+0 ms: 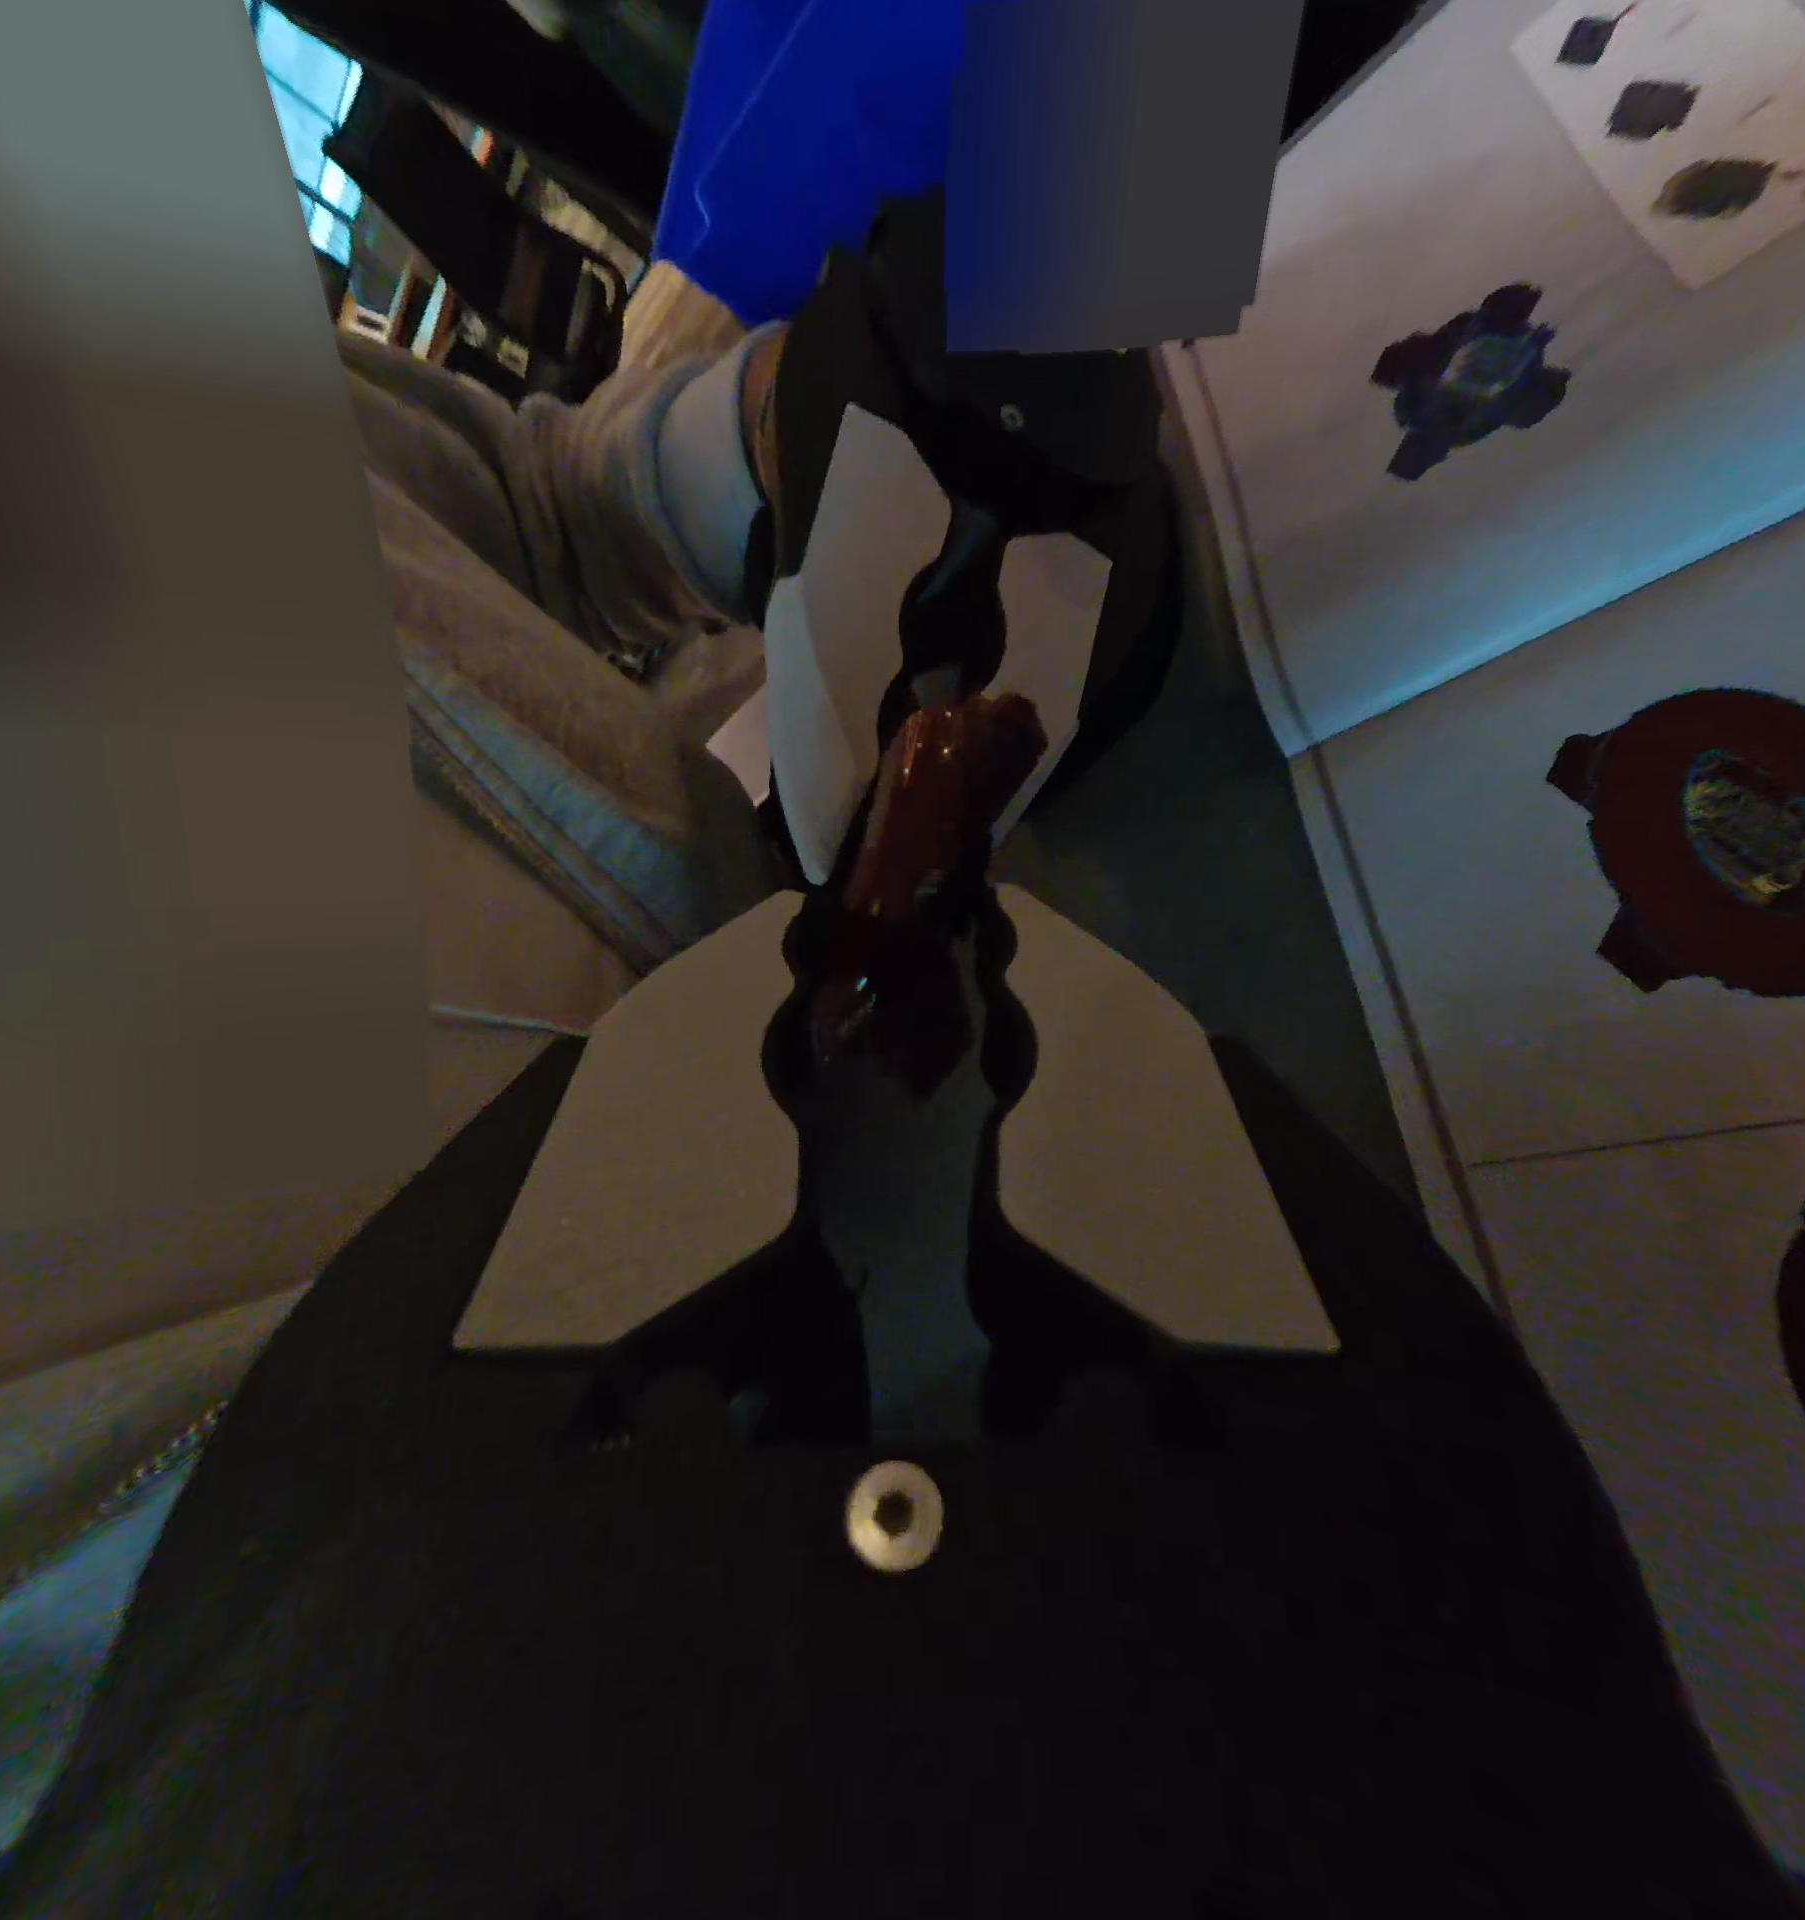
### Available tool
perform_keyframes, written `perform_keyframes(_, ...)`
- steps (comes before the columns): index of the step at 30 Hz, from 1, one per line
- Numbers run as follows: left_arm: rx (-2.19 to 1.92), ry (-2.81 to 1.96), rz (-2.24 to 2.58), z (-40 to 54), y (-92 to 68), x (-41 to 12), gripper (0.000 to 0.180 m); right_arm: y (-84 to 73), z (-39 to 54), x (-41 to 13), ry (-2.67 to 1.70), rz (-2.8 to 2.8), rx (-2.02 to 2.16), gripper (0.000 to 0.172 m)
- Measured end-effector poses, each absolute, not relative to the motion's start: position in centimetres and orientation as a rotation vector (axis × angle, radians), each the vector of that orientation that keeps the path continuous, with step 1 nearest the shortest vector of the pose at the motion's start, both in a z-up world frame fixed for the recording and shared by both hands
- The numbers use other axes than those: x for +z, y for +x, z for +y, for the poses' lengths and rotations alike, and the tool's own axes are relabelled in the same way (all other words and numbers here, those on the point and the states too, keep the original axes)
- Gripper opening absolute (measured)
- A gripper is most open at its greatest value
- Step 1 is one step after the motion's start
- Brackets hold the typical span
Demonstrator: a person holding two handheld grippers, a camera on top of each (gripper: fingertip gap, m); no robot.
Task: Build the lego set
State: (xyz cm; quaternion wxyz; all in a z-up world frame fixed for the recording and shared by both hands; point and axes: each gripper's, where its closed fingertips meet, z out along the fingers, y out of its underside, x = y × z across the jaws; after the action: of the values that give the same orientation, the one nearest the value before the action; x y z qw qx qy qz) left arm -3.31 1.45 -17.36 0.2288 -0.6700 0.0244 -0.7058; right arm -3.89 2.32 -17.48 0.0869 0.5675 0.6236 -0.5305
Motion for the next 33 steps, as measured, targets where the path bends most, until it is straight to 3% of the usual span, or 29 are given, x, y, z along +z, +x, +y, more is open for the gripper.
perform_keyframes(14, -1.974, -1.859, 0.047, 1.2, -3.2, -17.6, 0.013, -4.2, 2.9, -17.5, 1.745, 1.904, -1.525, 0.037)
perform_keyframes(17, -1.991, -1.866, 0.033, 1.1, -3.1, -17.7, 0.013, -3.6, 1.8, -18.7, 1.736, 1.917, -1.459, 0.047)
perform_keyframes(23, -1.993, -1.896, 0.041, 1.1, -2.8, -18.0, 0.013, -3.4, 1.7, -18.8, 1.700, 1.932, -1.448, 0.036)
perform_keyframes(33, -2.014, -1.924, 0.089, 0.5, -2.3, -18.1, 0.013, -2.5, 1.4, -18.8, 1.583, 1.918, -1.343, 0.037)
